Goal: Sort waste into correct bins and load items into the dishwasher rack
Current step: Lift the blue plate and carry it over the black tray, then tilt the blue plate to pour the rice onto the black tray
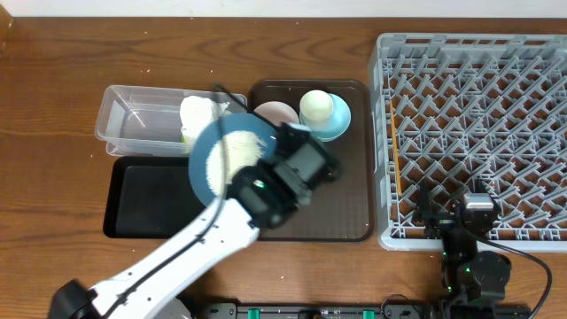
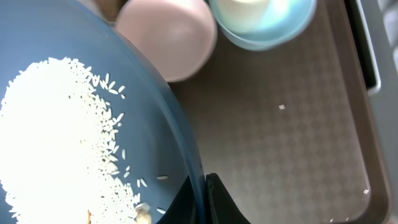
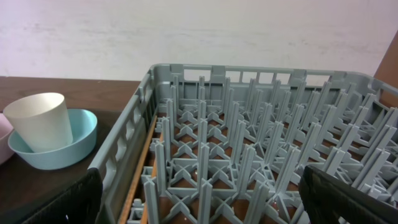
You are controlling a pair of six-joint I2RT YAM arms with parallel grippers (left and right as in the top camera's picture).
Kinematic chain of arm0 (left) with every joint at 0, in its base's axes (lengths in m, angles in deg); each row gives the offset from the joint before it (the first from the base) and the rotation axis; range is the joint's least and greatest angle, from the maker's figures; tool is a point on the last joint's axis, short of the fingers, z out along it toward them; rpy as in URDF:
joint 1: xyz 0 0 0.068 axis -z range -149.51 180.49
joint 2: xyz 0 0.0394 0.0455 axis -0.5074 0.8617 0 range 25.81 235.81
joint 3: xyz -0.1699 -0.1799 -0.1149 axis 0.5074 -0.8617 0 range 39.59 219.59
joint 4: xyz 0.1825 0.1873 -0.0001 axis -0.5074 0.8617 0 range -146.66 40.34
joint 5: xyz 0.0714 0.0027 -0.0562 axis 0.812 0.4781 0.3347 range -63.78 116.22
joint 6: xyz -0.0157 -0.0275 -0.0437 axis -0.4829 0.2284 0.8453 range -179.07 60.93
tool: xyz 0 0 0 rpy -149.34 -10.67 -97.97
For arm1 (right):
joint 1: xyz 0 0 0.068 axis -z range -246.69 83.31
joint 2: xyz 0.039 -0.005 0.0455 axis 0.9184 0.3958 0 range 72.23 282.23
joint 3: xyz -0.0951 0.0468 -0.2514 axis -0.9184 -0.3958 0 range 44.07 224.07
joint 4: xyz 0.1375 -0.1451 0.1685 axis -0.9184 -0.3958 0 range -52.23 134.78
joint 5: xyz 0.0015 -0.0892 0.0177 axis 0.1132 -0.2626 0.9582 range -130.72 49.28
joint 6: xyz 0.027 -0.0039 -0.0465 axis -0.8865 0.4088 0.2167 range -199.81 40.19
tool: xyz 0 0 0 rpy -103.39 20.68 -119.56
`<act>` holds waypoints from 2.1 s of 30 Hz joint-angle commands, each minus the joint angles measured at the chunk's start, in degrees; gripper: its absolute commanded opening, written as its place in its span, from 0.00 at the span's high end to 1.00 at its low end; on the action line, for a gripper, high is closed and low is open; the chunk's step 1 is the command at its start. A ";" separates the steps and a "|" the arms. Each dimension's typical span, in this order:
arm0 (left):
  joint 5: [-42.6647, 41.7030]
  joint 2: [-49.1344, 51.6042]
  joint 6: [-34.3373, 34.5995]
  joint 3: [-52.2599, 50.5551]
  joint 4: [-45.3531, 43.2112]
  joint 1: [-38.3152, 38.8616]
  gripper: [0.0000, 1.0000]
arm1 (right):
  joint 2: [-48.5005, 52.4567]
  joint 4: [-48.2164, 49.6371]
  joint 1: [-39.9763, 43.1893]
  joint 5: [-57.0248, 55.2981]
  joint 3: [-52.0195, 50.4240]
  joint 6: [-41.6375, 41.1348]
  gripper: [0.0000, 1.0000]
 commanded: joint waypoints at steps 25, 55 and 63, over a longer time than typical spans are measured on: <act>-48.85 -4.44 -11.41 1.86 1.70 -41.18 0.94 | -0.22 -0.22 0.17 0.20 -0.07 0.22 0.01; -77.85 -10.86 -21.00 -0.31 4.42 -63.82 0.94 | -0.22 -0.22 0.17 0.20 -0.07 0.22 0.01; -86.12 -10.84 -23.28 -0.31 5.77 -72.35 0.94 | -0.22 -0.22 0.17 0.17 -0.07 0.22 0.01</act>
